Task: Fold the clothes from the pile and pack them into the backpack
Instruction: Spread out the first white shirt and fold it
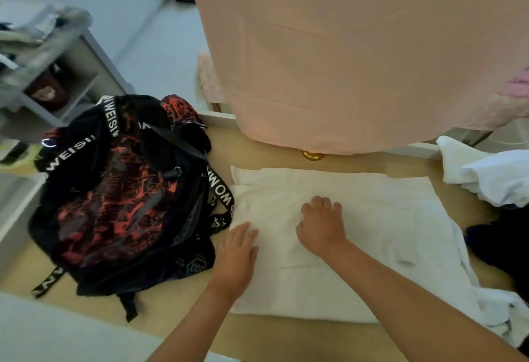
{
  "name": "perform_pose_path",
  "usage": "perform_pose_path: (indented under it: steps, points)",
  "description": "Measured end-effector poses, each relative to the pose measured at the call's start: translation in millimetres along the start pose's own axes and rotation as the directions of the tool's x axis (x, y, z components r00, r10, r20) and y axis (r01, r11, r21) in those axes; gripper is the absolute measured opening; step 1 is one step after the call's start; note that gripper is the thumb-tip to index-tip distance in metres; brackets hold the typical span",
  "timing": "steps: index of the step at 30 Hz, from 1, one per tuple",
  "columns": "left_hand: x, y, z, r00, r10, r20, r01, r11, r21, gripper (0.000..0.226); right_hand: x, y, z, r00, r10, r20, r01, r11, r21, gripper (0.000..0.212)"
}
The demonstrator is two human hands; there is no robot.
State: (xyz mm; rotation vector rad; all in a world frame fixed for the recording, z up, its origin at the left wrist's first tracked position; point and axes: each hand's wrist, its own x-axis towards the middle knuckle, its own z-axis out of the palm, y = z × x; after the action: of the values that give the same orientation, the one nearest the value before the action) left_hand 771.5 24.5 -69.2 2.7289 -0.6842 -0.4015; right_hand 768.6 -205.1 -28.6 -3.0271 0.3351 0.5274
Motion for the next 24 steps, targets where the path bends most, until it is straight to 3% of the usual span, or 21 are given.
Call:
perform_pose_path:
  steps: [2,4,7,11,15,18,20,21,22,24]
  points:
    - [-8.3,-5.1,-6.1,0.988,-0.125,-0.095,0.118,0.990,-0.072,0.040,22.7,-26.8,-14.3,0.992,-0.115,-0.048,0.122,0.975,0.184,0.038]
    - [-17.6,-4.8,-10.9,0.969,-0.232,-0.079,0.223,0.968,-0.111,0.041,43.8,-56.8,-25.4,0.974,-0.221,-0.056,0.226,0.904,0.363,0.039]
    - [-25.6,-3.3,-10.8,0.942,-0.334,-0.018,0.328,0.933,-0.148,0.045,71.3,-98.5,-32.9,0.959,-0.282,-0.033,0.274,0.886,0.375,0.042]
    - [-22.1,-5.2,-18.7,0.900,-0.428,0.080,0.424,0.824,-0.375,0.047,106.1,-120.6,-33.5,0.973,-0.200,0.116,0.156,0.938,0.309,0.032]
    - [-24.8,-18.8,-26.2,0.918,-0.381,0.114,0.368,0.705,-0.606,0.046,123.8,-118.0,-42.8,0.998,0.051,-0.043,-0.016,0.813,0.582,0.024]
    - [-26.3,-23.6,-34.2,0.923,-0.366,0.123,0.381,0.811,-0.444,0.047,118.4,-117.6,-39.7,0.995,0.063,-0.075,0.002,0.748,0.663,0.027]
    - [-25.2,-14.4,-40.8,0.934,-0.356,0.021,0.357,0.931,-0.082,0.045,101.3,-114.2,-34.3,0.997,-0.014,-0.080,0.069,0.653,0.754,0.027]
    - [-22.3,-6.0,-45.2,0.940,-0.339,-0.040,0.341,0.936,0.083,0.044,90.6,-109.9,-29.9,0.991,-0.061,-0.117,0.129,0.645,0.754,0.034]
    - [-17.1,2.2,-48.2,0.951,-0.294,-0.099,0.307,0.938,0.164,0.041,80.3,-103.3,-22.3,0.980,-0.097,-0.173,0.192,0.677,0.710,0.041]
    - [-1.6,12.1,-45.2,0.976,-0.121,-0.183,0.152,0.974,0.170,0.035,58.5,-86.4,-2.6,0.957,-0.094,-0.275,0.237,0.799,0.552,0.044]
